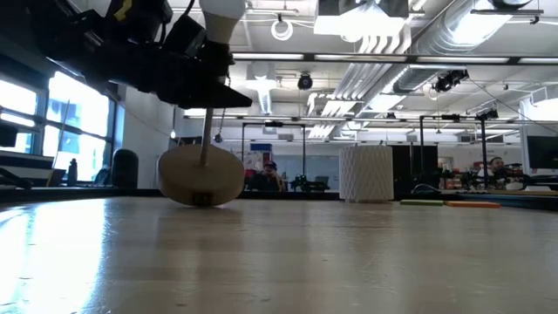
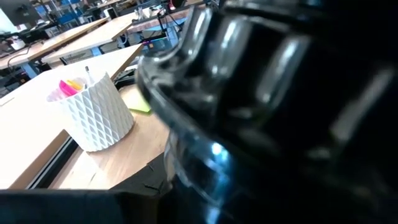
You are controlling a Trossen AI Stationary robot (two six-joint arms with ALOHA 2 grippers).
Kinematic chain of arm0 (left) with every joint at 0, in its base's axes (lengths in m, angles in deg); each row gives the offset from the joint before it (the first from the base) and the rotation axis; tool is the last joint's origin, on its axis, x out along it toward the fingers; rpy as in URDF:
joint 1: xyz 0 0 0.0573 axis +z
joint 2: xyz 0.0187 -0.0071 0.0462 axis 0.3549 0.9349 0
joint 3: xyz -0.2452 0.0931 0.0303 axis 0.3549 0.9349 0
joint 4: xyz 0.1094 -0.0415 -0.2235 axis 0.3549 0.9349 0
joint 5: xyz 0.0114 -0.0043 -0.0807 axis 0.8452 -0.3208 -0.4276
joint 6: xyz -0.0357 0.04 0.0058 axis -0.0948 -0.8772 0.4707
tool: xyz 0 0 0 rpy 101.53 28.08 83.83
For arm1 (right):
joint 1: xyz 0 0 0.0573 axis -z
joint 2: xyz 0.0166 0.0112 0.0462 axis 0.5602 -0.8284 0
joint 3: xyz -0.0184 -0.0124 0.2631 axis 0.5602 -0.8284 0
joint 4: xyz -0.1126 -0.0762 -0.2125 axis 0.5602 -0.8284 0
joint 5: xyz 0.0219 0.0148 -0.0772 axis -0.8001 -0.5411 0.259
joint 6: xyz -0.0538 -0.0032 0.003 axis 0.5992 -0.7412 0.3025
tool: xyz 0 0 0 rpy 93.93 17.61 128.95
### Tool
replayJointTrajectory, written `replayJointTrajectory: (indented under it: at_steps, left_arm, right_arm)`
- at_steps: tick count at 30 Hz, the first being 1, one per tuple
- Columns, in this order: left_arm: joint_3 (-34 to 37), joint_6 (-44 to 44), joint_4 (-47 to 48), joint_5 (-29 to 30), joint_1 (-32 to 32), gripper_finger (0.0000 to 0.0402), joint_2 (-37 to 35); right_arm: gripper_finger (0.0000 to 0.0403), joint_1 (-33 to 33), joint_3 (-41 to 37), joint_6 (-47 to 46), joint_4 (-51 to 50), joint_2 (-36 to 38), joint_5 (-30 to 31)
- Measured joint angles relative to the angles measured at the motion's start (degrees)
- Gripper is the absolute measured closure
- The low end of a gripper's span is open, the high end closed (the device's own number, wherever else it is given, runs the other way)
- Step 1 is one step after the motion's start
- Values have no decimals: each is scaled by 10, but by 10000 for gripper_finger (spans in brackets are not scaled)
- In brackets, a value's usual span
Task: Screw lightbulb
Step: Remove the white lightbulb from the desk lamp
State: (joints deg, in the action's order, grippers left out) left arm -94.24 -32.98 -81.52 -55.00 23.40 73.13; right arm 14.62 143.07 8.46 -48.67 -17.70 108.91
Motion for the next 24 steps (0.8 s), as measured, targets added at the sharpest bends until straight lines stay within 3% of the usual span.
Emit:
replayJointTrajectory:
  at_steps: [4,11,24]
  left_arm:
    - [0,3,0,1,0,248,0]
    - [0,4,-5,0,0,248,0]
    - [0,4,-8,1,2,248,0]
  right_arm:
    - [123,-5,20,-114,1,3,66]
    - [123,29,36,-249,-7,3,-31]
    - [123,71,37,-262,-13,-25,-96]
